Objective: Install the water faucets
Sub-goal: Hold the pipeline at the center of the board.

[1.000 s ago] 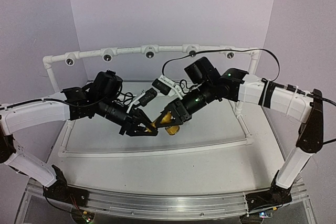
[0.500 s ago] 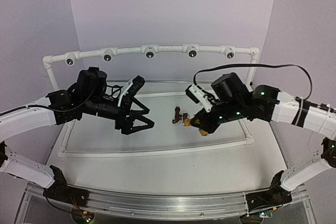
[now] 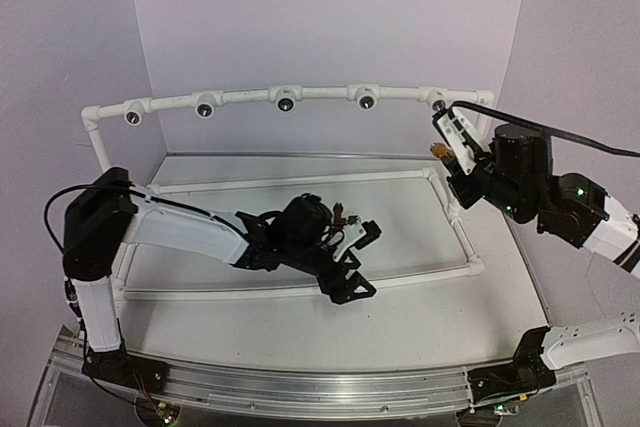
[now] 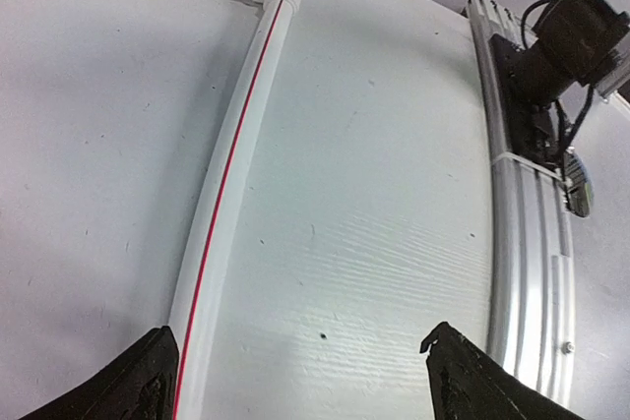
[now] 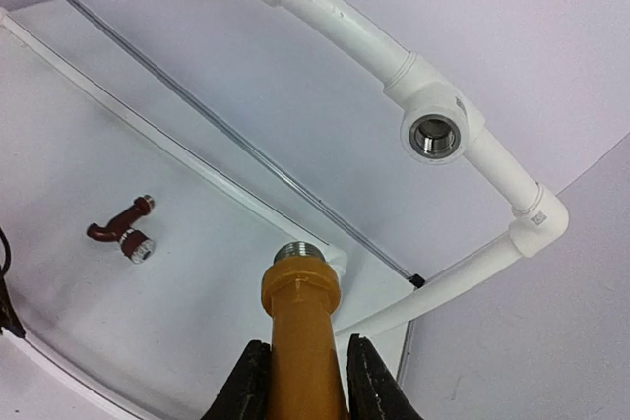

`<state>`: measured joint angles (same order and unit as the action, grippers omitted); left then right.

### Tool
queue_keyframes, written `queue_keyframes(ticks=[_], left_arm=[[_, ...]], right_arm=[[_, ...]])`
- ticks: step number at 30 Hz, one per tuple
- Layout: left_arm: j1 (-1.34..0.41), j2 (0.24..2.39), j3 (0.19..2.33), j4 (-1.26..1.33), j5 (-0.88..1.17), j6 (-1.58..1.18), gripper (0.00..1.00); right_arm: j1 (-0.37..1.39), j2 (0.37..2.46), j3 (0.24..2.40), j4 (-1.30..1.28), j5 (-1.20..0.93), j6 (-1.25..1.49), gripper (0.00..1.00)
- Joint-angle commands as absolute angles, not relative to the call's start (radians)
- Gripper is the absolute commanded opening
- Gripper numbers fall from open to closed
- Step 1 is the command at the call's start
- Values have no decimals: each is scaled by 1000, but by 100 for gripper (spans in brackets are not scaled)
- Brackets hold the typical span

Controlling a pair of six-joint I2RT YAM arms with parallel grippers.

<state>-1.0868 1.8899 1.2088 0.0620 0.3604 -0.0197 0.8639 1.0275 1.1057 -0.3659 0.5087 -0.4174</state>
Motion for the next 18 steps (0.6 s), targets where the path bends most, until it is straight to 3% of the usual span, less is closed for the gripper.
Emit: queue_keyframes(ticks=[1,7,13,15,18], left_arm=[[-1087,2049,1399,120,312,105,92],[-1096,2249,1601,71,318,158,96],[-1127,2427,1781,11,308,227,94],[-1140,2468,1808,-16,302,260,83],[-1154,2495,1835,-81,271,304,64]], right_arm=[[784,1067,1146,-299,595,-546,0],[740,1193,1188,-381,749,-511,0],[732,1166,1158,-355,665,-520,0],[730,1162,1128,-327,664,-626,0],[730,1118,973,-79,746,-853,0]])
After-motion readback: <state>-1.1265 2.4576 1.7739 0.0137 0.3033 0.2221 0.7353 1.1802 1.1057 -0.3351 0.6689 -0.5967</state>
